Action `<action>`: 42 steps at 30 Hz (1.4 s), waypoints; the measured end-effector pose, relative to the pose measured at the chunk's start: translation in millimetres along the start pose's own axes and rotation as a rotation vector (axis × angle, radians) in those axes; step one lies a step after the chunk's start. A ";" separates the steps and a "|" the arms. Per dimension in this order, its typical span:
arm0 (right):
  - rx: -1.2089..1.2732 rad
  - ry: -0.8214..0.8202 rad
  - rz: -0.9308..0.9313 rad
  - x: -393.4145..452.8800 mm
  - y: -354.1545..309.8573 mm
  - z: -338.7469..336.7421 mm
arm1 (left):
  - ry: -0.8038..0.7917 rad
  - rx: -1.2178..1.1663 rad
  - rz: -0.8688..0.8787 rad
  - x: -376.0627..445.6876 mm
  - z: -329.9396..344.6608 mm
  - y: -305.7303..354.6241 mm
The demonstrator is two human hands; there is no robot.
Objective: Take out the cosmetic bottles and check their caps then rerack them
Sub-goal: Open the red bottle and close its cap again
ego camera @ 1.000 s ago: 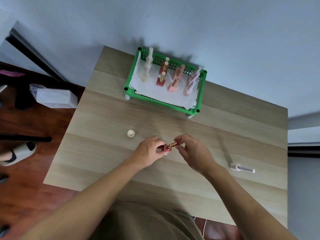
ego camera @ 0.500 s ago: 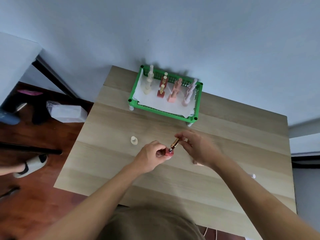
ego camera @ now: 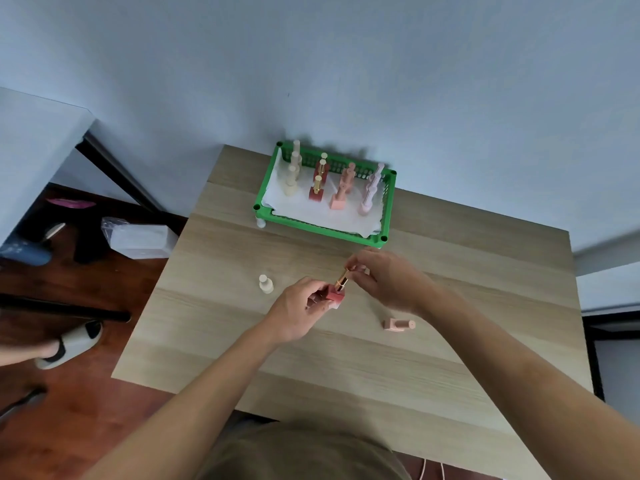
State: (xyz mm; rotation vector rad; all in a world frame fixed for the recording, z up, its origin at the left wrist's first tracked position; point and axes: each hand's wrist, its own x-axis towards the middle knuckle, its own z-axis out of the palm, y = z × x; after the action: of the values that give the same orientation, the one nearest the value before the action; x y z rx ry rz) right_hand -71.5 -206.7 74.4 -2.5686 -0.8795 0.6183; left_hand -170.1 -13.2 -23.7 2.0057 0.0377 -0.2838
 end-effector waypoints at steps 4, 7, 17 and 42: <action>0.002 -0.024 0.017 3.4 2.9 -5.0 | -0.001 -0.018 -0.022 1.6 0.6 2.6; -0.011 -0.032 0.055 7.3 7.0 -5.5 | 0.004 -0.028 -0.042 3.2 1.9 7.0; -0.047 -0.050 0.108 12.9 9.3 -13.9 | 0.019 -0.044 -0.047 3.6 5.2 10.4; -0.066 -0.031 0.100 13.6 -0.6 -12.0 | 0.055 -0.052 0.001 0.0 -3.0 14.4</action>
State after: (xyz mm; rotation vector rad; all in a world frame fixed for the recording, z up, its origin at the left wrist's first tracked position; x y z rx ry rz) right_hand -56.0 -199.7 80.8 -2.6825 -0.7973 0.6707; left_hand -167.4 -16.8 -9.7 1.9612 0.0781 -0.2255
